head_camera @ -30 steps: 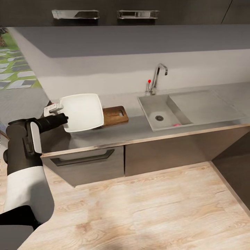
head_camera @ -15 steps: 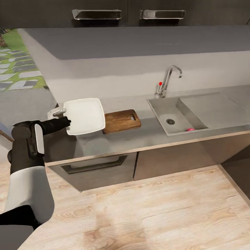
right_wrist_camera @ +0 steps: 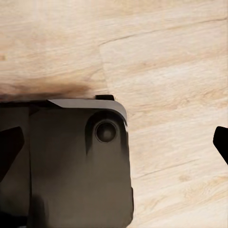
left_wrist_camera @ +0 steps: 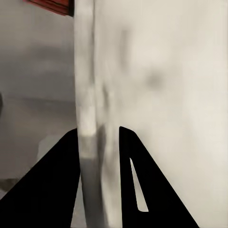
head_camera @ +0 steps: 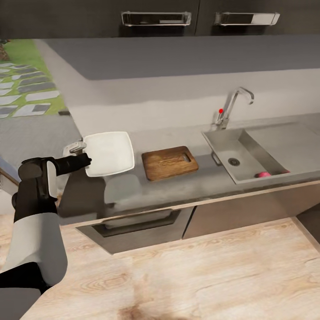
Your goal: In the kitchen, take the Vidalia onion out of the sink, dice it on the chopping board with the paring knife, put the diced onion into the bowl on the countertop, then place both the paring knife and the chopping board into the sink.
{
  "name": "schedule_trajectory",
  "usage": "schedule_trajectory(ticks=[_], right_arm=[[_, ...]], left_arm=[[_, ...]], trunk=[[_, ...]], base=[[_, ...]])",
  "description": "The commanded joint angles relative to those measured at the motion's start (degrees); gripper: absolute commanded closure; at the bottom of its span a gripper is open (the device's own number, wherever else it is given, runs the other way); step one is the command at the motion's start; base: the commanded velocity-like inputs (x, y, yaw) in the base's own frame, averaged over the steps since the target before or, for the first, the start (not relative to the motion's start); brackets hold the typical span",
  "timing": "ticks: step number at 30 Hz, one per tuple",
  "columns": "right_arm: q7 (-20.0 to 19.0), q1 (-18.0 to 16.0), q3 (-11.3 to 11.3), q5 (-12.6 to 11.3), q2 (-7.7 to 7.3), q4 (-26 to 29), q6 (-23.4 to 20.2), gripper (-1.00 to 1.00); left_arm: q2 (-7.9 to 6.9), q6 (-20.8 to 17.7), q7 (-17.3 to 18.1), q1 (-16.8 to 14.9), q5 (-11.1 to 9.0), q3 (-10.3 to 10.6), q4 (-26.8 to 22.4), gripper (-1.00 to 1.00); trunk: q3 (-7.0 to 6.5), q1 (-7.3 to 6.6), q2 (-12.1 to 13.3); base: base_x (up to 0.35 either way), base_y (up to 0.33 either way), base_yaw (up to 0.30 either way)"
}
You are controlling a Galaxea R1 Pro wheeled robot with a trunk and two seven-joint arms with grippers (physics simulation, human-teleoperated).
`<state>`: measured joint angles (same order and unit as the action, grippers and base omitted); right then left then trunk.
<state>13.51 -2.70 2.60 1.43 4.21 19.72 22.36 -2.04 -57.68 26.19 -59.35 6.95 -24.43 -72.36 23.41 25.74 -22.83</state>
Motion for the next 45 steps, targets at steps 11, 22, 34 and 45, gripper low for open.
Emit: schedule_trajectory(ticks=[11, 22, 34, 45], right_arm=[[0.5, 0.0, 0.2, 0.1, 0.17, 0.0, 0.1, -1.00], [0.6, 0.0, 0.2, 0.1, 0.27, 0.0, 0.1, -1.00], [0.6, 0.0, 0.2, 0.2, 0.01, 0.0, 0.1, -1.00], [0.6, 0.0, 0.2, 0.2, 0.01, 0.0, 0.1, -1.00]], left_arm=[[-0.24, -0.3, 0.6, 0.0, 0.3, 0.0, 0.4, 1.00], [-0.16, -0.4, 0.6, 0.0, 0.3, 0.2, 2.4, 1.00], [0.09, -0.5, 0.7, 0.0, 0.1, 0.5, 5.5, 1.00], [0.09, -0.5, 0.7, 0.0, 0.0, 2.4, 7.4, 1.00]], trunk=[[0.08, 0.04, -0.1], [0.08, 0.04, -0.1], [0.08, 0.04, -0.1], [0.08, 0.04, -0.1]], base=[[0.025, 0.286, 0.000], [0.000, 0.113, 0.052], [0.000, 0.001, 0.001], [0.000, 0.000, 0.000]])
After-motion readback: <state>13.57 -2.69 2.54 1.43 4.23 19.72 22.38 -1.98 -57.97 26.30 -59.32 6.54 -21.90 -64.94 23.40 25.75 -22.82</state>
